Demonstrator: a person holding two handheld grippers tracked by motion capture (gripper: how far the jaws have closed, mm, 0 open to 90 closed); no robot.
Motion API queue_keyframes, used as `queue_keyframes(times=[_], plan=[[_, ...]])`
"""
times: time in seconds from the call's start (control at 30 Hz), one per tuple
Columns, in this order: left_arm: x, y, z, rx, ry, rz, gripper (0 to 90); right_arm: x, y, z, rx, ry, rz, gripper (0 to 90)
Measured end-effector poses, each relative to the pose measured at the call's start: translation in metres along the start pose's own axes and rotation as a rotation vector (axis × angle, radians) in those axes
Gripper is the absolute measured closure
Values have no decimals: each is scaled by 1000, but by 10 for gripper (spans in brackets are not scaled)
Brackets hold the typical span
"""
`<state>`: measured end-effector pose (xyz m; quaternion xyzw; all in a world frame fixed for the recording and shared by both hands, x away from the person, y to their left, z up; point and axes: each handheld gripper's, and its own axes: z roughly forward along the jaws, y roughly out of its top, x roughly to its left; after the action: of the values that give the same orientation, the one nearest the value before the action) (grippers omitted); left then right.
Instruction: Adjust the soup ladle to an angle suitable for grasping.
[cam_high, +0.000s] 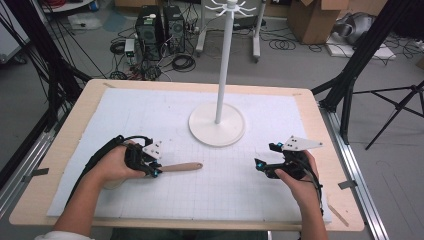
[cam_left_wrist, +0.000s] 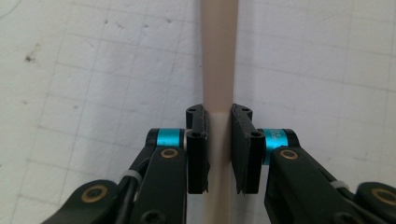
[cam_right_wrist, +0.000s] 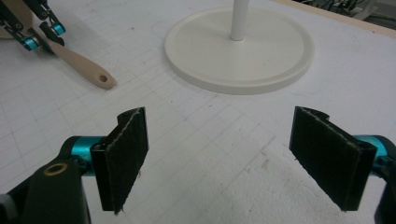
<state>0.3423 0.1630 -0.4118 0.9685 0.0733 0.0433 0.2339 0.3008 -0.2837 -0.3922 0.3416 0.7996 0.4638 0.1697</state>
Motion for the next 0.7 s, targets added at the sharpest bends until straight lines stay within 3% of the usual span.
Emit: queue_keyframes(times=[0.7], plan=[[-7,50,23,16,-35,88,770,1,0,1,5,11,-3,187]])
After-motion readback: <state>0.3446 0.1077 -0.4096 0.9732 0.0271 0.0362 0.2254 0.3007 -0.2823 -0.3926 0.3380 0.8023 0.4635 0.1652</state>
